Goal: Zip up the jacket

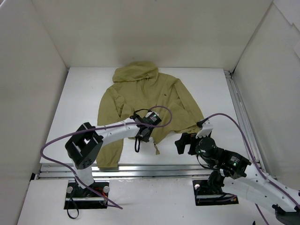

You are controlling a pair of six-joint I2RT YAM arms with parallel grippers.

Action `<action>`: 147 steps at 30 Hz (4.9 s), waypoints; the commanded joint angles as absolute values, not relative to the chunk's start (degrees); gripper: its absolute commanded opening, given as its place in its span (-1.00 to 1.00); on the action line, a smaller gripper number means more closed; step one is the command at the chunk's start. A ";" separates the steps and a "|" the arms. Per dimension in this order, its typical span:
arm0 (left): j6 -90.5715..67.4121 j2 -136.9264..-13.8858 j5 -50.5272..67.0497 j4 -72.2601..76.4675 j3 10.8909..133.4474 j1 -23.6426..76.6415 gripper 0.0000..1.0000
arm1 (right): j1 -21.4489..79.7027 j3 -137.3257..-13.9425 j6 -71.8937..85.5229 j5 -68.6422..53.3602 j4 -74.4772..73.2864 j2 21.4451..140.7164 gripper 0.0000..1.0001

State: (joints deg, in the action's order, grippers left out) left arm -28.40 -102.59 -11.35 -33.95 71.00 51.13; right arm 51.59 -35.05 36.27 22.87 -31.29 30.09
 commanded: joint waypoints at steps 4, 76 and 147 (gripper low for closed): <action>-29.88 -102.39 -10.90 -36.30 74.97 50.10 -0.53 | 51.15 -35.42 36.83 24.08 -29.44 30.41 0.95; -21.45 -112.24 -2.90 -47.99 86.75 45.88 -0.67 | 51.15 -34.19 37.53 24.43 -29.53 27.51 0.95; -35.86 -71.63 27.51 5.01 35.07 32.34 -1.00 | 41.84 -55.46 16.61 2.73 -12.31 89.64 0.07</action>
